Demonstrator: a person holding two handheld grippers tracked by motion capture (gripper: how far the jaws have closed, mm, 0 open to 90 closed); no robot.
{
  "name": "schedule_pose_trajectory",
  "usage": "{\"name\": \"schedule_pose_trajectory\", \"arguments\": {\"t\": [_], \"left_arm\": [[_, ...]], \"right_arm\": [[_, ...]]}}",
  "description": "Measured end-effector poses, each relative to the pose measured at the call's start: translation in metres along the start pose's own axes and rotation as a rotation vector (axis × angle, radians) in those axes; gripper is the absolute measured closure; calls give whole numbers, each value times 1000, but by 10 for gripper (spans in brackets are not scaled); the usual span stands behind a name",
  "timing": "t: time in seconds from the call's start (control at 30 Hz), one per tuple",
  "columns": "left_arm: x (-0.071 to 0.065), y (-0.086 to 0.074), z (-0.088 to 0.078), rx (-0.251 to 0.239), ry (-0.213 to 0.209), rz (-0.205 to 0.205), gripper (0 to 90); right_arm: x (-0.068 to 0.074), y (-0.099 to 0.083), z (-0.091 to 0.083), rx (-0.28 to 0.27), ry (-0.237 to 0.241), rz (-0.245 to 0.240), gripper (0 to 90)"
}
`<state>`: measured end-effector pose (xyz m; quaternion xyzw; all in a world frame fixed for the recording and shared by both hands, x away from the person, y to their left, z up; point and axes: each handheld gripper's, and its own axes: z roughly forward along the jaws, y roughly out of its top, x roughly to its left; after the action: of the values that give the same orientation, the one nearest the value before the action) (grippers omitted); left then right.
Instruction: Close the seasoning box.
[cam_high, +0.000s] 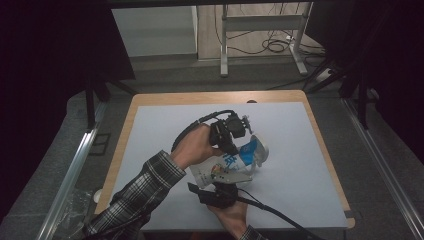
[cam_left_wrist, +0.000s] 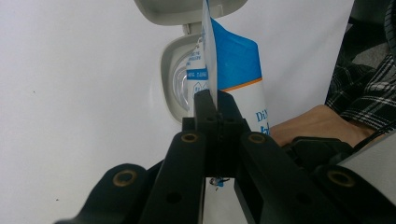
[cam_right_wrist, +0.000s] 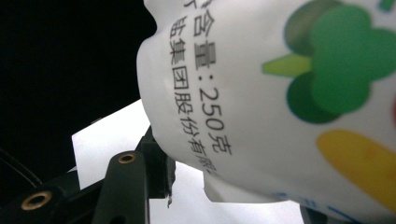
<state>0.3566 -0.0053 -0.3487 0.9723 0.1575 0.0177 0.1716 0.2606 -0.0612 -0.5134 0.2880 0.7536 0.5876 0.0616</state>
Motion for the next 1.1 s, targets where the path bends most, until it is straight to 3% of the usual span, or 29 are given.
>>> {"name": "schedule_pose_trajectory", "arguments": {"t": [0.6, 1.1], "left_arm": [[-2, 2, 0, 3, 6, 0, 900], [-2, 3, -1, 11, 3, 3, 900]], "right_arm": [[0, 2, 0, -14, 14, -12, 511], [0, 3, -2, -20, -5, 1, 613]]}}
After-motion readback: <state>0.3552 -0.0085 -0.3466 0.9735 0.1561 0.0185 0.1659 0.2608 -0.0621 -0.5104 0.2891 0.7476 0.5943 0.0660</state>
